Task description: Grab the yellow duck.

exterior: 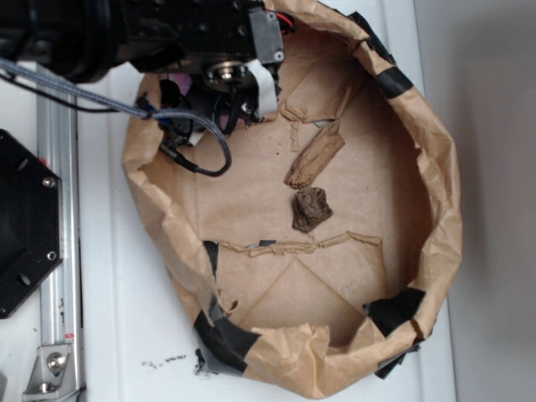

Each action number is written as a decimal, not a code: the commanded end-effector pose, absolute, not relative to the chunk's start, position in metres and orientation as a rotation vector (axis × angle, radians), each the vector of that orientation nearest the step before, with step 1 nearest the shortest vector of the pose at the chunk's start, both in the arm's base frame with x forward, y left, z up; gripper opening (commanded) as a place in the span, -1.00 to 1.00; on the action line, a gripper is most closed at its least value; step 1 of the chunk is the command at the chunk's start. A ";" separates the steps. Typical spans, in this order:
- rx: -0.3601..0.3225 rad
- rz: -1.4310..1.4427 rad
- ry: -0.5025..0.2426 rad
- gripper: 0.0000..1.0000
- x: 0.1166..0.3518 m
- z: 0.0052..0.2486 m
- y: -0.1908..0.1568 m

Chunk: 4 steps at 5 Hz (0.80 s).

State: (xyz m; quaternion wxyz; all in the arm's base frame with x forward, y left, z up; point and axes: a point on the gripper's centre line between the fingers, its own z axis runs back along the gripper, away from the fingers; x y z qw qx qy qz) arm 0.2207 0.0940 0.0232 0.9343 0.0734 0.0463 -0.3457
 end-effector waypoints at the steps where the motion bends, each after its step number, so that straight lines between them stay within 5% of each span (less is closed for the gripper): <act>1: 0.132 -0.752 0.109 1.00 0.218 0.012 0.081; 2: 0.135 -0.755 0.123 1.00 0.218 0.005 0.081; 3: 0.132 -0.736 0.106 -1.00 0.216 0.005 0.081; 4: 0.133 -0.736 0.091 -1.00 0.217 0.009 0.081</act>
